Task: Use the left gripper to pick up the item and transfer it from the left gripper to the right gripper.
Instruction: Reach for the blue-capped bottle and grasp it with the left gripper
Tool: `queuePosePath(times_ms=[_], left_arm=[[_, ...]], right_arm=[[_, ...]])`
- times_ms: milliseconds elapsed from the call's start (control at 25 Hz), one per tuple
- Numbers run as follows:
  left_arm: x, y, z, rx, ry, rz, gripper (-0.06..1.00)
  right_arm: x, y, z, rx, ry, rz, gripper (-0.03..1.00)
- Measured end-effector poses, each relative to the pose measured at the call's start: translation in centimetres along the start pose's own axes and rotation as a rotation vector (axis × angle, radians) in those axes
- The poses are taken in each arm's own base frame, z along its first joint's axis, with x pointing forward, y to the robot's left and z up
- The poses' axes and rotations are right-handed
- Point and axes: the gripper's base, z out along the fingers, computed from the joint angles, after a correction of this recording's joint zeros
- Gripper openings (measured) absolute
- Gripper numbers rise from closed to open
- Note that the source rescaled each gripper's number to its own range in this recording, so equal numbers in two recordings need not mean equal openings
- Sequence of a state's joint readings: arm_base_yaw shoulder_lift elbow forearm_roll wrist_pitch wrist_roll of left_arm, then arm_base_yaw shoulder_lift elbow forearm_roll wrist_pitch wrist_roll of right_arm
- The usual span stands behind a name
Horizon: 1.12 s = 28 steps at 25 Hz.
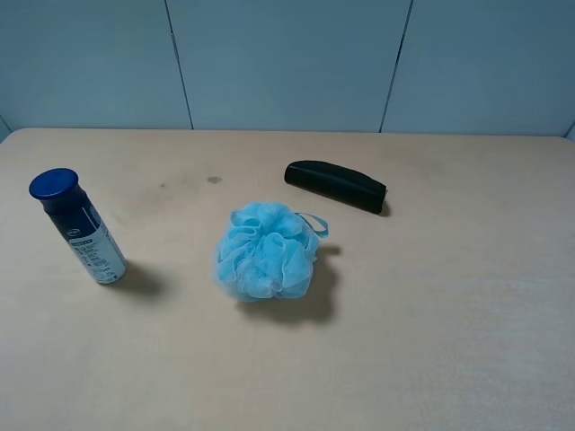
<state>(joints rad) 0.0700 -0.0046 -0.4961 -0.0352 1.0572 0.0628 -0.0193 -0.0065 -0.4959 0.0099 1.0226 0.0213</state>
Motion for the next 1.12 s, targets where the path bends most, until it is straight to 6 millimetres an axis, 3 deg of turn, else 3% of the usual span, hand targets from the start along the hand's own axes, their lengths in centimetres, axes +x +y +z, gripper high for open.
queuePosePath(times_ms=[240,560,880,1120], left_arm=[[-1.3,0.0,-0.6,0.005,0.082,-0.039,0.99],[-7.4,0.2,0.0,0.008,0.234,-0.052,0.99],[-13.3,0.7,3.5,0.013,0.408,-0.063,1.0],[-15.7,1.0,7.2,0.014,0.523,-0.074,1.0]], right_arm=[[0.0,0.0,0.0,0.0,0.0,0.0,1.0],[0.0,0.0,0.0,0.0,0.0,0.0,1.0],[0.0,0.0,0.0,0.0,0.0,0.0,1.0],[0.0,0.0,0.0,0.0,0.0,0.0,1.0]])
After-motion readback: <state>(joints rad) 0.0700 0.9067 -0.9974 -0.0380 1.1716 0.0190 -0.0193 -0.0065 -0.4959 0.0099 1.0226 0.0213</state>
